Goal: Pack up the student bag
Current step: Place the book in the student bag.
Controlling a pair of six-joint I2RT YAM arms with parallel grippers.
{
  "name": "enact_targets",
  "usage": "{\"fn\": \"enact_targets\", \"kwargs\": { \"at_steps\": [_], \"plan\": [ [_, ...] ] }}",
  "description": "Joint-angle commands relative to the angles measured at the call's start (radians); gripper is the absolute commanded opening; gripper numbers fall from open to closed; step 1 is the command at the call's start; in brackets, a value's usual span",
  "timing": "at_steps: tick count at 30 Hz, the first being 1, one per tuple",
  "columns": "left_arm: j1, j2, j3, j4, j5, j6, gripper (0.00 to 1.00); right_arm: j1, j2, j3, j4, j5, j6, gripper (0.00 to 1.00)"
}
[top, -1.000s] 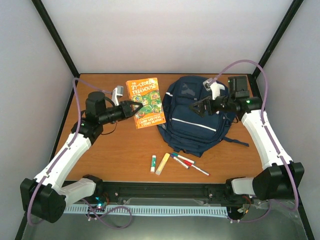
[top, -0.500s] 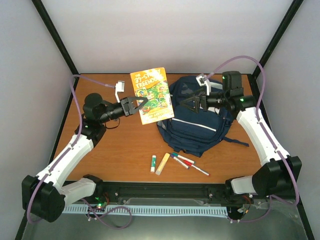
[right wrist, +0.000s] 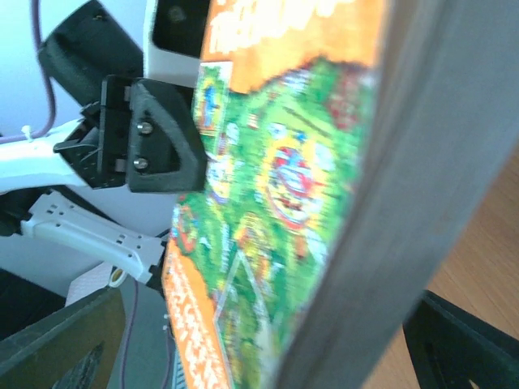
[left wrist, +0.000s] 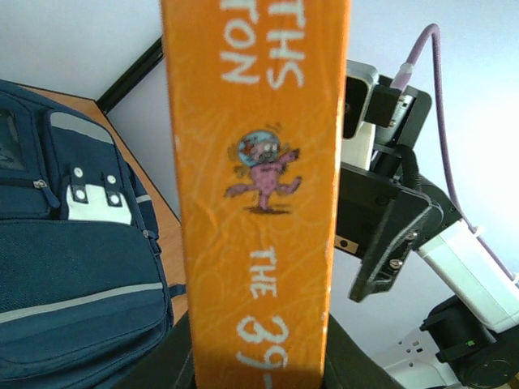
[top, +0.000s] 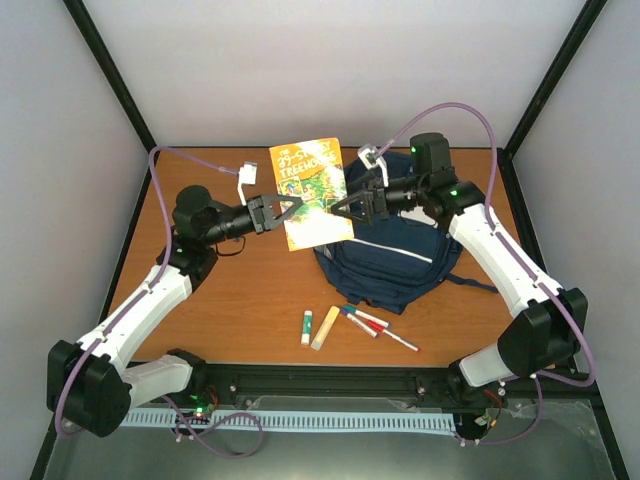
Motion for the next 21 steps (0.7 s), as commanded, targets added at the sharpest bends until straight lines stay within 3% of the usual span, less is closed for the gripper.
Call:
{"fn": "enact_targets", "kwargs": {
  "at_steps": [1,7,14,21],
  "plan": [
    [-0.011,-0.014,0.026,0.015,-0.028,0.07,0.01,0.02,-0.029,0.017,0.051,-0.082,0.029,0.94],
    [-0.011,-0.012,0.021,-0.063,-0.083,0.129,0.01,0.025,-0.073,-0.004,0.057,-0.109,0.034,0.84],
    [-0.011,-0.008,0.018,-0.057,-0.081,0.13,0.01,0.043,-0.046,0.005,0.073,-0.06,0.07,0.65],
    [-0.011,-0.017,0.003,-0.095,-0.108,0.161,0.01,0.042,-0.043,0.019,0.084,0.034,0.112,0.35]
  ]
}}
